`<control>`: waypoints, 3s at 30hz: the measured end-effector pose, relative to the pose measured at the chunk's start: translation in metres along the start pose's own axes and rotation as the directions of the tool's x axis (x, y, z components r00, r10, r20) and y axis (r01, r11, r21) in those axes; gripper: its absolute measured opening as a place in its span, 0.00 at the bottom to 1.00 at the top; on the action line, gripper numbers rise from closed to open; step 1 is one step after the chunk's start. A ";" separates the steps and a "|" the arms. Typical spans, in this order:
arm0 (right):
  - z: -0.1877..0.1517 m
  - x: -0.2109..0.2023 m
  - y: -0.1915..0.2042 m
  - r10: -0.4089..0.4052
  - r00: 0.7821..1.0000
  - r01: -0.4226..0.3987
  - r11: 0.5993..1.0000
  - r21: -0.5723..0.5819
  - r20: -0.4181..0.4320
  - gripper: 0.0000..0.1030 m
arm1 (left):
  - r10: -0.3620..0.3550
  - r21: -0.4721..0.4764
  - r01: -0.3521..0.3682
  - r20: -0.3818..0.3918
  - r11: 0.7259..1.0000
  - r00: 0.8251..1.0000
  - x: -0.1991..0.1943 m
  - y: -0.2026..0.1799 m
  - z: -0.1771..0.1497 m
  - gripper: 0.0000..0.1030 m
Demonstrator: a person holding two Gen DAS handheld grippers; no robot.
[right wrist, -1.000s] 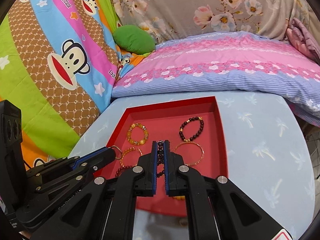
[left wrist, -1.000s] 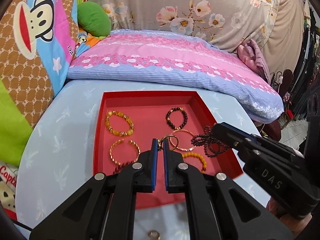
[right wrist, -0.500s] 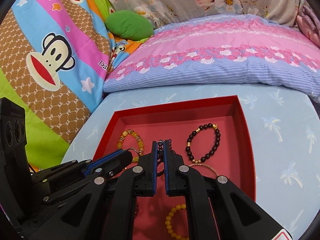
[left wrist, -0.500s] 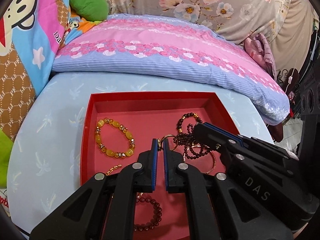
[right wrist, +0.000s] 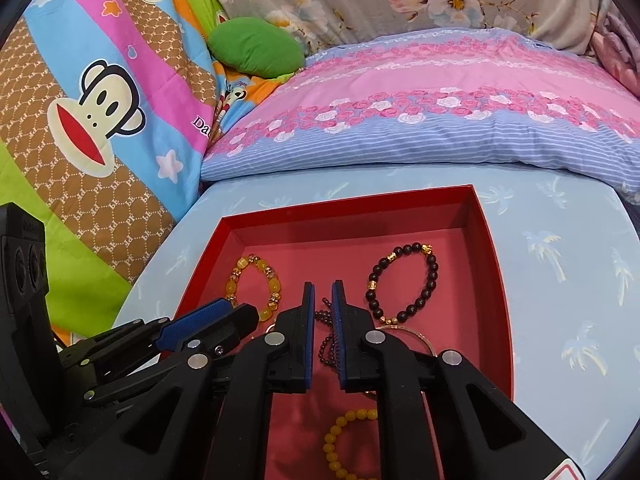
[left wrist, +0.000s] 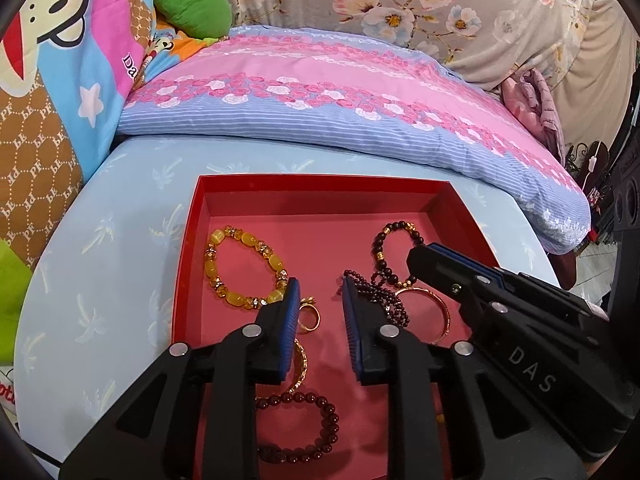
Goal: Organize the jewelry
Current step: 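Carry both held items over the red box and release them inside, then withdraw both tools and reach the right tool to the gold hoop earring, then grasp the gold hoop earring with the right tool while the left tool grasps another hoop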
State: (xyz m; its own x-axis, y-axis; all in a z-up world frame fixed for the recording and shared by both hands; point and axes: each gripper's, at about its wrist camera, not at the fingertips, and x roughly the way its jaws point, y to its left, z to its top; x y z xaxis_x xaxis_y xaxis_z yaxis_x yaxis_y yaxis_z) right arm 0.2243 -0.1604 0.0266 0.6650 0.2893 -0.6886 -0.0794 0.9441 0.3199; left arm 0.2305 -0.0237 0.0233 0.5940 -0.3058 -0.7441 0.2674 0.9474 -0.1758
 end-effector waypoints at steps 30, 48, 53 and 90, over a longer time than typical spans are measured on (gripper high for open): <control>-0.106 -0.124 0.019 -0.041 0.996 0.042 0.999 -0.018 0.083 0.14 | 0.029 0.035 -0.030 0.035 0.999 0.999 -0.101 -0.049 -0.094 0.29; -0.182 -0.108 -0.012 -0.123 0.991 0.124 0.992 0.006 -0.048 0.26 | 0.094 -0.077 -0.100 -0.076 0.992 0.993 -0.088 -0.009 -0.174 0.40; -0.175 -0.092 -0.013 -0.138 0.989 0.137 0.990 -0.006 -0.053 0.26 | 0.096 -0.084 -0.102 -0.076 0.991 0.992 -0.085 -0.004 -0.176 0.43; -0.159 -0.082 -0.009 -0.181 0.983 0.181 0.983 -0.003 -0.042 0.15 | 0.075 -0.002 -0.075 -0.062 0.997 0.995 -0.072 -0.020 -0.169 0.31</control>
State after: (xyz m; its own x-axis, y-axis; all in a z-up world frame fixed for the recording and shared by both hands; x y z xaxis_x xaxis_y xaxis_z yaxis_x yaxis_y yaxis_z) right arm 0.0523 -0.1671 -0.0235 0.6365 0.1199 -0.7619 0.0404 0.9813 0.1882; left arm 0.0538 -0.0044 -0.0288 0.5645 -0.2276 -0.7934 0.2209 0.9678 -0.1205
